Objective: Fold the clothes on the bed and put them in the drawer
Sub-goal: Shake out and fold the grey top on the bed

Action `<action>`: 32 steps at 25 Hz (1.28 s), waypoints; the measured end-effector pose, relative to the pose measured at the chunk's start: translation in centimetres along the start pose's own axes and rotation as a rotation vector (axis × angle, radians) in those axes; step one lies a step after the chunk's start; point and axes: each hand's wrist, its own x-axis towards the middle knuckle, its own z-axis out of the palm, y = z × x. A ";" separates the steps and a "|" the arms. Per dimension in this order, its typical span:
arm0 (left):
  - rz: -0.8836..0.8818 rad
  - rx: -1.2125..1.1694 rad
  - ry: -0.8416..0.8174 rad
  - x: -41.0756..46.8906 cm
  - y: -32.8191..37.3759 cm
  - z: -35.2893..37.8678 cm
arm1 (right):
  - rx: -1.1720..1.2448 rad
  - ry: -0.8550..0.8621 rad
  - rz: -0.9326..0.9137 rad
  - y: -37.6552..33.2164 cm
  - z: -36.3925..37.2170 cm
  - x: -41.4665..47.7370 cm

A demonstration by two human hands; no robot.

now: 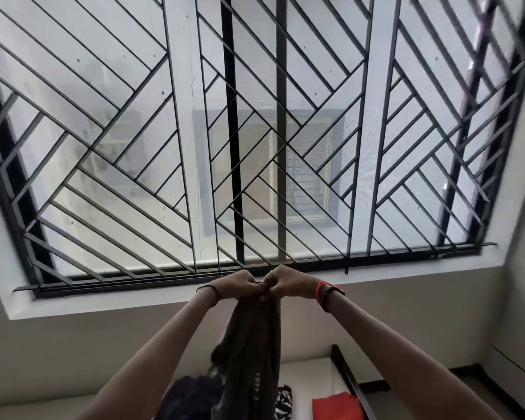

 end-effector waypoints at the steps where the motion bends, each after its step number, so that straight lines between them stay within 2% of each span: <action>1: 0.008 -0.025 -0.028 -0.1 -0.1 -0.2 | 0.022 0.031 0.008 0.0 0.0 0.0; 4: 0.013 0.063 -0.003 -0.4 -1.6 -0.8 | 0.119 0.199 0.023 0.1 -0.2 -0.1; 6: -0.009 0.052 0.110 -0.4 -3.3 -1.2 | 0.211 0.331 0.052 0.4 -0.5 -0.2; 8: -0.072 -0.175 0.259 -0.1 -4.6 -1.6 | 0.278 0.424 0.081 0.7 -1.2 -0.7; 10: -0.067 -0.434 0.323 -0.3 -4.4 -1.8 | 0.361 0.500 0.090 1.2 -1.7 -1.0; 12: -0.002 -0.464 0.267 -0.4 -3.5 -1.7 | 0.498 0.551 0.099 1.4 -2.1 -1.3; 14: 0.130 -0.414 0.131 -0.5 -2.1 -0.8 | 0.580 0.562 0.082 0.9 -2.5 -1.3; 18: 0.335 -0.489 0.043 1.4 0.4 1.4 | 0.711 0.472 -0.026 -0.2 -4.0 -1.2; 21: 0.269 -0.398 0.106 2.9 1.5 2.3 | 0.781 0.443 -0.054 -0.8 -5.3 -1.3; 24: 0.176 -0.352 0.115 4.6 0.4 2.8 | 0.861 0.545 -0.055 -0.8 -6.9 -2.0; 27: 0.120 -0.449 0.155 5.1 -1.1 2.2 | 0.860 0.718 0.027 1.2 -8.7 -2.7; 29: 0.124 -0.582 0.185 4.7 -0.8 1.6 | 0.755 0.783 0.133 2.9 -9.1 -3.0; 31: 0.157 -0.652 0.213 4.7 0.7 0.9 | 0.520 0.790 0.252 3.9 -8.6 -3.0; 32: 0.194 -0.633 0.212 4.7 1.6 0.6 | 0.455 0.725 0.271 4.0 -8.1 -2.9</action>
